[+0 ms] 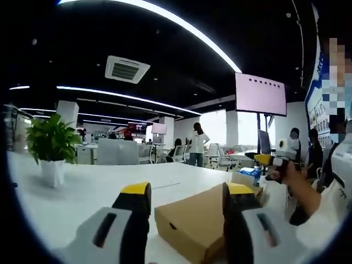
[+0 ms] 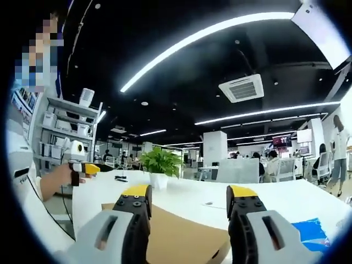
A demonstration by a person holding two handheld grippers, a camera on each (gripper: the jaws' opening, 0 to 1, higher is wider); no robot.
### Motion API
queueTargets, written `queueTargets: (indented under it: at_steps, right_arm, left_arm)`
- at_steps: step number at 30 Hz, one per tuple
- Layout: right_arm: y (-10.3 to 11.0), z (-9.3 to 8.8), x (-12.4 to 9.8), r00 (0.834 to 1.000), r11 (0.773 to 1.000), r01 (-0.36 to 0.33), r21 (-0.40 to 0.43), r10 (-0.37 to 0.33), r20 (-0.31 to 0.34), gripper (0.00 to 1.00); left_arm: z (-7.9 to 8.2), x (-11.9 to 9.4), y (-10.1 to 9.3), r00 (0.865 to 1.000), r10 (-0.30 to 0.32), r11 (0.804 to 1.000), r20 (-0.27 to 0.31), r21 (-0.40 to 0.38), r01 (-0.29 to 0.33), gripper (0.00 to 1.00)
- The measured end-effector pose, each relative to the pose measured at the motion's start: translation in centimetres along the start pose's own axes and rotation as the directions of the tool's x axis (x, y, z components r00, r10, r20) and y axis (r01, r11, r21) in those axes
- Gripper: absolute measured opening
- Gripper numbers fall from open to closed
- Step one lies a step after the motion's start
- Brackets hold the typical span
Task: Operate the shoe box by opening the lid, removing the specified soft item, and placing it in the target area until the item is outside and the box remains undamaged.
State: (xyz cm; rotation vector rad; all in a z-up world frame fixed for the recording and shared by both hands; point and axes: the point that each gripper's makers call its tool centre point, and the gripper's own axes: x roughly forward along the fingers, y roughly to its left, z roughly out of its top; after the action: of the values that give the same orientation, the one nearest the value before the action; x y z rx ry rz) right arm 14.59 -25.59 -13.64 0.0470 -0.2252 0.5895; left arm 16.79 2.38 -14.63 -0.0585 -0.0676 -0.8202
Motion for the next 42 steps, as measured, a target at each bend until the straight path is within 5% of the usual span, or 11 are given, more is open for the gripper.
queueTargets:
  at_steps: [4, 16, 26, 42]
  right_arm:
    - [1.0, -0.2, 0.3, 0.999, 0.997, -0.024, -0.079, 0.022, -0.028, 0.68]
    - [0.9, -0.8, 0.3, 0.999, 0.995, -0.009, -0.104, 0.004, -0.049, 0.65]
    - [1.8, -0.3, 0.2, 0.999, 0.998, -0.043, -0.036, 0.043, -0.017, 0.7]
    - [1.3, -1.4, 0.2, 0.998, 0.995, -0.009, -0.098, 0.003, -0.067, 0.65]
  left_arm:
    - [-0.9, 0.0, 0.1, 0.999, -0.008, 1.0, -0.051, 0.025, 0.009, 0.55]
    - [-1.6, 0.0, 0.4, 0.996, 0.013, 0.999, -0.085, 0.042, -0.009, 0.59]
    - [-1.3, 0.1, 0.3, 0.998, 0.015, 1.0, -0.057, 0.015, -0.014, 0.61]
    - [-1.4, -0.2, 0.9, 0.997, 0.04, 0.998, -0.06, 0.058, -0.036, 0.6]
